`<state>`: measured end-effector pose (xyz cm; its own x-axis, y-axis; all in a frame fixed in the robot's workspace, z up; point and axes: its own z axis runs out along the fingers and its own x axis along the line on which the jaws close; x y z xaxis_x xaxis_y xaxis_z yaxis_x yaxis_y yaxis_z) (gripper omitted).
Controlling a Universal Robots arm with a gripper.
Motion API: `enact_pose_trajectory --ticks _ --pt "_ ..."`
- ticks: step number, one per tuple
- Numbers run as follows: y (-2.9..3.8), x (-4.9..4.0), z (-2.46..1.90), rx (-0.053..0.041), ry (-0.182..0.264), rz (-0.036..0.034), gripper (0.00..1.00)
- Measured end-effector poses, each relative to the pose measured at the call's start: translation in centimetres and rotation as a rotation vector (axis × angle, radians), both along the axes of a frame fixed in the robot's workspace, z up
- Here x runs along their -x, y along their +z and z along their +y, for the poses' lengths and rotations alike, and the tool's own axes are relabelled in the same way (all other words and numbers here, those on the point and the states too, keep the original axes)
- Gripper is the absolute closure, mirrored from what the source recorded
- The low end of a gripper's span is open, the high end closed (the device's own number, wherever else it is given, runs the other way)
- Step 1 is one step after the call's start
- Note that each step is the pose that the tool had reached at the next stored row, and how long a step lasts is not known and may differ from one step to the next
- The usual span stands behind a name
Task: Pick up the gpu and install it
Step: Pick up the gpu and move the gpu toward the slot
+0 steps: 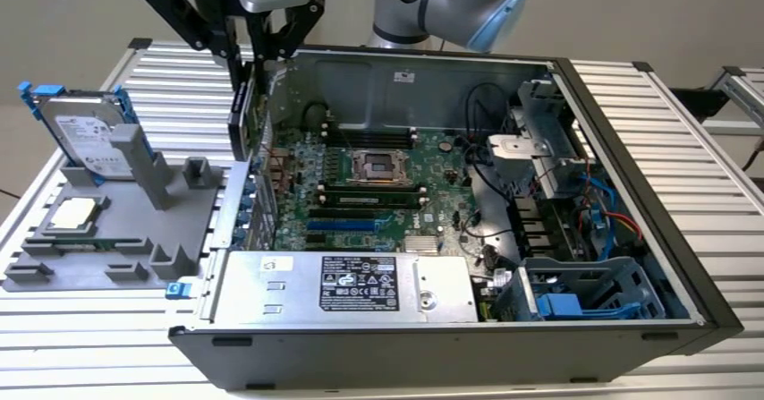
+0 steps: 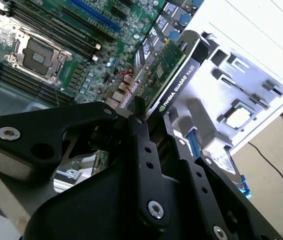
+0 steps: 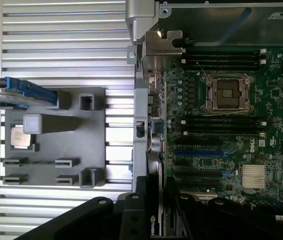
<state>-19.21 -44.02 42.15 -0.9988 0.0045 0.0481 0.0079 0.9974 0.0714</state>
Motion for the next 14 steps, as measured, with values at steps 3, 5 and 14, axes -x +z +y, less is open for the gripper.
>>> enact_pose_trajectory --ticks 3,5,14 --pt "0.00 -0.06 0.00 0.0000 0.000 -0.0001 1.00" --pt "0.00 -0.24 0.00 0.0000 0.000 -0.0009 1.00" --pt "0.00 -0.52 0.00 0.0000 0.000 -0.0016 1.00"
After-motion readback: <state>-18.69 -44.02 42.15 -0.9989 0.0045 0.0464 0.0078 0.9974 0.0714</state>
